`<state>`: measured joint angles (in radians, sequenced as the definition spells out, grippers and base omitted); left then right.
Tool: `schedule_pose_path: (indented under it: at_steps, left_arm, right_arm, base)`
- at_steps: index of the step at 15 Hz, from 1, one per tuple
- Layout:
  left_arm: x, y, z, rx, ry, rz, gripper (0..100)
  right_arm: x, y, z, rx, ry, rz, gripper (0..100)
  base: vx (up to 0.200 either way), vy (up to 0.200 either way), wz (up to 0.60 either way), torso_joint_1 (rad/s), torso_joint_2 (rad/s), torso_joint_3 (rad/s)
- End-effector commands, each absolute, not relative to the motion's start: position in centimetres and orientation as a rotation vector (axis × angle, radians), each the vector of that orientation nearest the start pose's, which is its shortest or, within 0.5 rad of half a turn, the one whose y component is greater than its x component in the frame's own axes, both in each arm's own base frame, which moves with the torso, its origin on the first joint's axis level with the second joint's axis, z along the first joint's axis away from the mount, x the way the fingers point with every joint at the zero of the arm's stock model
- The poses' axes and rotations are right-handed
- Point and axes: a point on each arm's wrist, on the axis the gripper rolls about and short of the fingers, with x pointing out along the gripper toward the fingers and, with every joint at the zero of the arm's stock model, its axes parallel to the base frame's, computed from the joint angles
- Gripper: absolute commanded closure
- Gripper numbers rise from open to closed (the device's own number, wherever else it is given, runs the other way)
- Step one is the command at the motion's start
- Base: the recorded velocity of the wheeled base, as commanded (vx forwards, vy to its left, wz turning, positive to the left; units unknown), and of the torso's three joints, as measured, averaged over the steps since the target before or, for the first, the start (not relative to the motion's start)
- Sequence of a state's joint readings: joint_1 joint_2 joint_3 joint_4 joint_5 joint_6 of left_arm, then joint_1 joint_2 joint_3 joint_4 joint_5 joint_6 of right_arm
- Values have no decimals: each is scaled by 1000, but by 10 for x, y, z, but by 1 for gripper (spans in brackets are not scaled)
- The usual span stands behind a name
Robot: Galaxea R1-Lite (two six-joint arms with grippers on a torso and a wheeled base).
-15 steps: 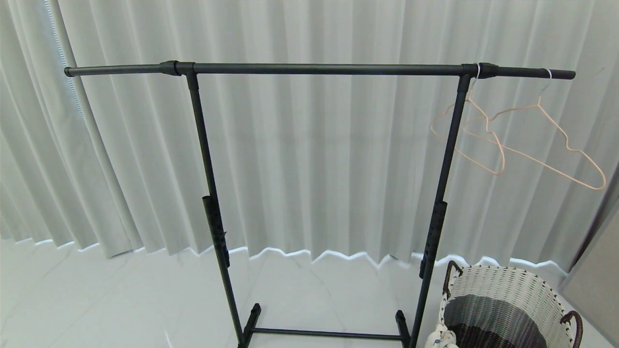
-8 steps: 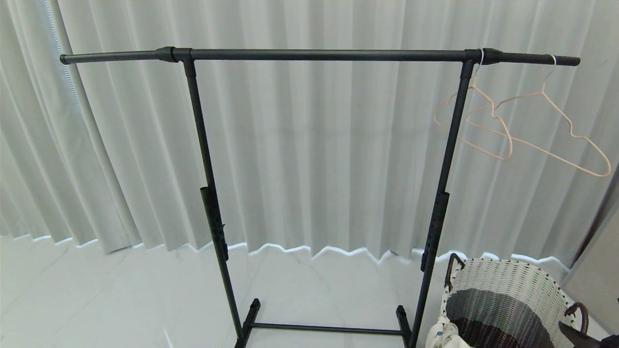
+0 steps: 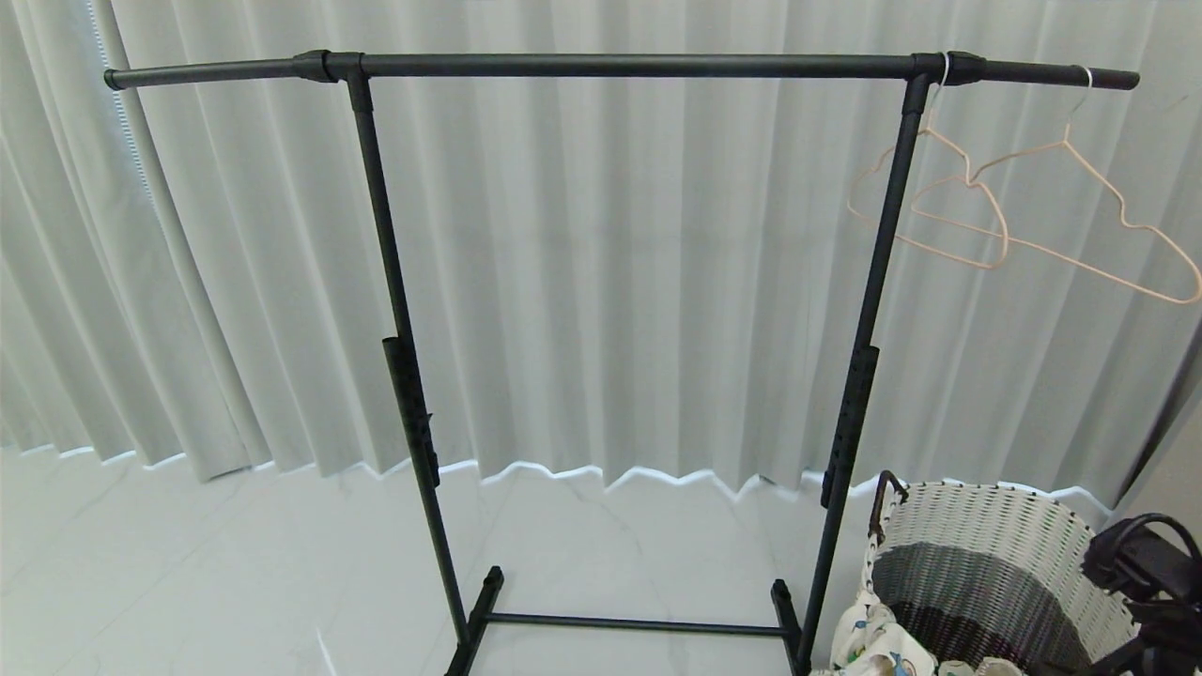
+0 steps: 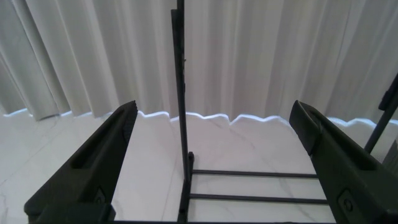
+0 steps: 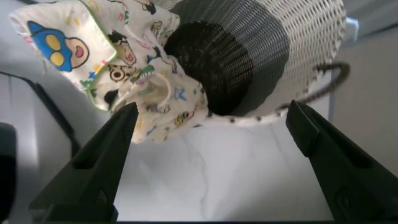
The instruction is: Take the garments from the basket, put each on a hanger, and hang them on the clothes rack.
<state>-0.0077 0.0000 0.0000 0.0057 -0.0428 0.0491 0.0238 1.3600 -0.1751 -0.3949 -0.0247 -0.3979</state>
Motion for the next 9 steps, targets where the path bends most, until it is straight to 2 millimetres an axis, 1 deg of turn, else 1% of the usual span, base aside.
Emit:
schedule_pose_path:
  at_steps: [1, 2, 3, 4, 6, 9]
  left_arm:
    - [-23, -1, 75, 49, 6, -51, 0]
    - [-23, -1, 75, 49, 6, -51, 0]
    - [-23, -1, 75, 49, 6, -51, 0]
    - [-23, -1, 75, 49, 6, -51, 0]
    - [-23, -1, 75, 49, 6, -51, 0]
    - [-23, -1, 75, 49, 6, -51, 0]
  right_arm:
    - [175, 8, 56, -491, 880, 238, 0]
    - [178, 8, 51, -522, 890, 252, 0]
    - [182, 7, 41, -580, 935, 272, 0]
    - [184, 7, 36, -598, 966, 276, 0]
    - [186, 6, 27, -605, 1015, 276, 0]
    - [201, 2, 21, -591, 1028, 255, 0]
  base:
    - [0, 0, 0, 0, 0, 0]
    - [0, 0, 0, 0, 0, 0]
    - [0, 0, 0, 0, 0, 0]
    - [0, 0, 0, 0, 0, 0]
    - [0, 0, 0, 0, 0, 0]
    - [0, 0, 0, 0, 0, 0]
